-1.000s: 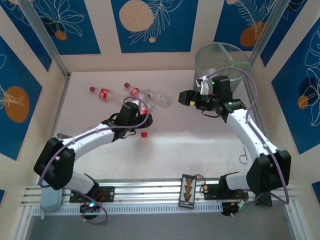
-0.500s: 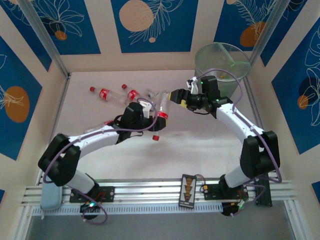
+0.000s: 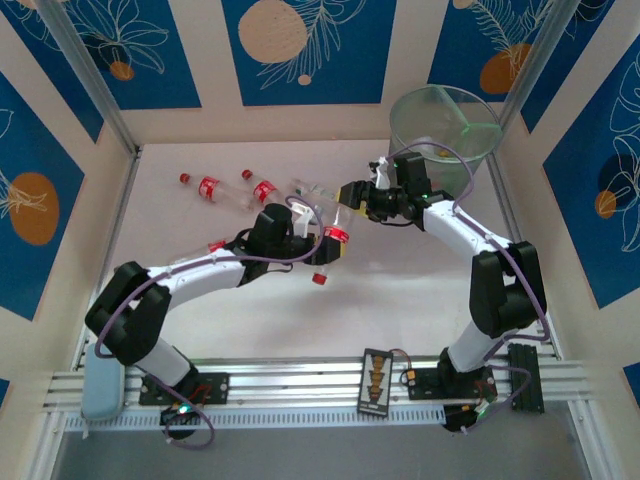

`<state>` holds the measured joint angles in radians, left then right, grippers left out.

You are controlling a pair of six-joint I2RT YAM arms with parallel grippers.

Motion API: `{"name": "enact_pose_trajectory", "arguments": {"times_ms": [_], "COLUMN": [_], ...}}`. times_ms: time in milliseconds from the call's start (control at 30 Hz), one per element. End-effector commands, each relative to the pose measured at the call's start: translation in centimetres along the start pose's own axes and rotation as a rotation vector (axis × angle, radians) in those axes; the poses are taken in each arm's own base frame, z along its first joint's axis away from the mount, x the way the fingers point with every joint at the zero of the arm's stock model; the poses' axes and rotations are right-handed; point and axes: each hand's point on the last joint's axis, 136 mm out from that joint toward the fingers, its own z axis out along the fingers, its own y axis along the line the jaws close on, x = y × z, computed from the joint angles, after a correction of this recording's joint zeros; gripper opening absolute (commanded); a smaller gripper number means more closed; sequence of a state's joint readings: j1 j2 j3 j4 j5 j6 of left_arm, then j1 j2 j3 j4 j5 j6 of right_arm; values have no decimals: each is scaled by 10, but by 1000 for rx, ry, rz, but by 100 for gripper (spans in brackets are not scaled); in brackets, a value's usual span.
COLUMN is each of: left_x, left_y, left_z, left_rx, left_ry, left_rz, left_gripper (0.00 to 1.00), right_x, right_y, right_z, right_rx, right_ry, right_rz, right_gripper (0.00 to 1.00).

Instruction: Put the plastic bottles in the bin

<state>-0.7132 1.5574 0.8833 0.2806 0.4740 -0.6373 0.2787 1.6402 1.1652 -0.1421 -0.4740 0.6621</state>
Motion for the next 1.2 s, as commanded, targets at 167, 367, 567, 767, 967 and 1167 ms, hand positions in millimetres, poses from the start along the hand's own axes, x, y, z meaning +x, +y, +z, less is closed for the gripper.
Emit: {"name": "enact_pose_trajectory", "arguments": {"times_ms": [167, 367, 567, 767, 967, 1167], "left_x": [-11, -13, -22, -26, -22, -18], "left_y": [-20, -25, -11, 21, 42, 51], "left_z": [3, 1, -21, -53, -63, -64], "left_rx": [69, 85, 44, -86, -161, -167], "left_ry": [-14, -21, -99, -201, -202, -216], "left_rz": [49, 66, 27, -22, -70, -120], "left_gripper": [44, 85, 100, 100, 100, 100], "right_x": [-5, -11, -37, -71, -112, -161], "right_y": [10, 18, 45, 87, 125, 139], "right_z": [-5, -15, -48, -97, -160, -244], "right_rx": [-23, -9, 47, 162, 278, 465], "right_ry": [-9, -32, -97, -217, -409, -662], "right_rz": [-19, -59, -195, -402, -546, -587], "right_gripper": [51, 50, 47, 44, 39, 29]}}
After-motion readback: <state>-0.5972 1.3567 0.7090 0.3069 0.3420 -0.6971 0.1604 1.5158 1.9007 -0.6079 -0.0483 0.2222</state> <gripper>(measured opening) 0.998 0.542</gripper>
